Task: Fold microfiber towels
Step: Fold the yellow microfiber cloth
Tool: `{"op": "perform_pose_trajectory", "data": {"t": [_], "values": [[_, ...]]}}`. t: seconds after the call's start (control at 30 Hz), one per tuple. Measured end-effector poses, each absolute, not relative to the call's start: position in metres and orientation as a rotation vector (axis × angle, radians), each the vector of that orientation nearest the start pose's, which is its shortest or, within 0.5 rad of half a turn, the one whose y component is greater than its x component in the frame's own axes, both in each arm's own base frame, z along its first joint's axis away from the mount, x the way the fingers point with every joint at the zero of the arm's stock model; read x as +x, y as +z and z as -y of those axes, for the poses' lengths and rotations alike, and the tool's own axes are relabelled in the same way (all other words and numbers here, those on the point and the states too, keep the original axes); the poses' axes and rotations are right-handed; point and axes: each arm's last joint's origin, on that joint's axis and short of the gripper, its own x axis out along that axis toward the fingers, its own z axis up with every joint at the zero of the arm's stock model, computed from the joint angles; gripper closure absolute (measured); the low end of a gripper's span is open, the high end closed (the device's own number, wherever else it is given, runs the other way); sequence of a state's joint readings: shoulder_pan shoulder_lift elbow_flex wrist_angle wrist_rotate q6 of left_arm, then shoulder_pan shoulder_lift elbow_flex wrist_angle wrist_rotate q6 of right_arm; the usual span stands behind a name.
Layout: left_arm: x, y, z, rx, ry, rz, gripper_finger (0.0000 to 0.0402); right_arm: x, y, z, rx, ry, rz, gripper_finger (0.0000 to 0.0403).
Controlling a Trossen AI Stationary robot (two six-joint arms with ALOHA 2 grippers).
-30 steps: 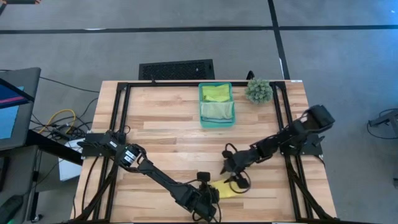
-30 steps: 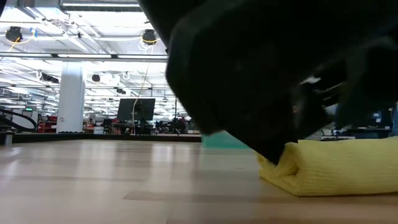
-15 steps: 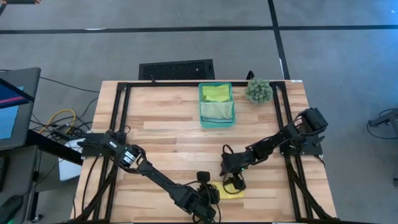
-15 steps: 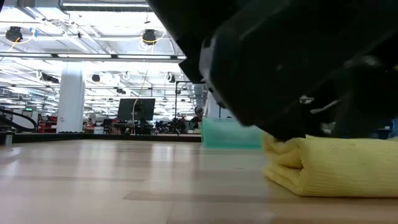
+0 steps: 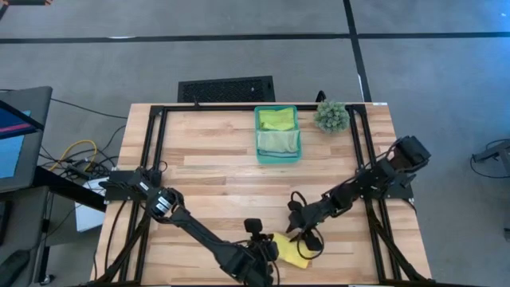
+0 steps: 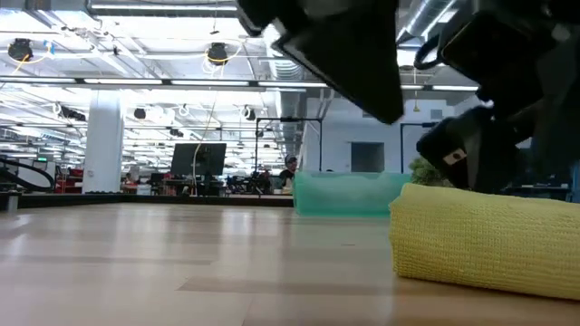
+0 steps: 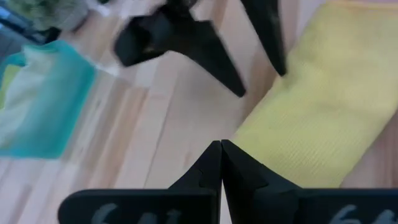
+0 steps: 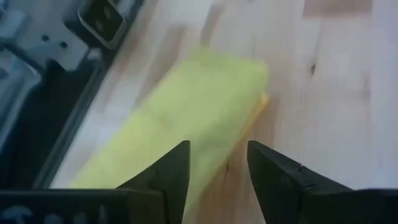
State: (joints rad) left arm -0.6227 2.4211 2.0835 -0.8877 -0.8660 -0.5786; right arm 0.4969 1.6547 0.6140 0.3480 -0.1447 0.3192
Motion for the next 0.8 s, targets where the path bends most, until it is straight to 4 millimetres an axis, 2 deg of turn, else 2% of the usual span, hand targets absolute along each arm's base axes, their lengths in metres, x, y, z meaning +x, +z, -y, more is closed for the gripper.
{"op": "perform_pose_trajectory", "data": {"t": [0.13,0.3,0.5,0.63,0.8], "values": [[0.415,0.177,0.274,0.272,0.489,-0.764,0.0401,0.251,0.117,-0.15,0.165,0.483,-0.804,0.0225],[0.415,0.176,0.274,0.281,0.491,-0.767,0.0401,0.249,0.107,-0.158,0.161,0.394,-0.806,0.0232],[0.414,0.174,0.272,0.281,0.499,-0.775,0.0401,0.249,0.097,-0.162,0.171,0.385,-0.821,0.0232],[0.414,0.174,0.272,0.278,0.501,-0.777,0.0401,0.251,0.101,-0.163,0.159,0.389,-0.821,0.0235],[0.414,0.174,0.272,0.278,0.501,-0.777,0.0401,0.253,0.125,-0.164,0.117,0.398,-0.816,0.0251]]}}
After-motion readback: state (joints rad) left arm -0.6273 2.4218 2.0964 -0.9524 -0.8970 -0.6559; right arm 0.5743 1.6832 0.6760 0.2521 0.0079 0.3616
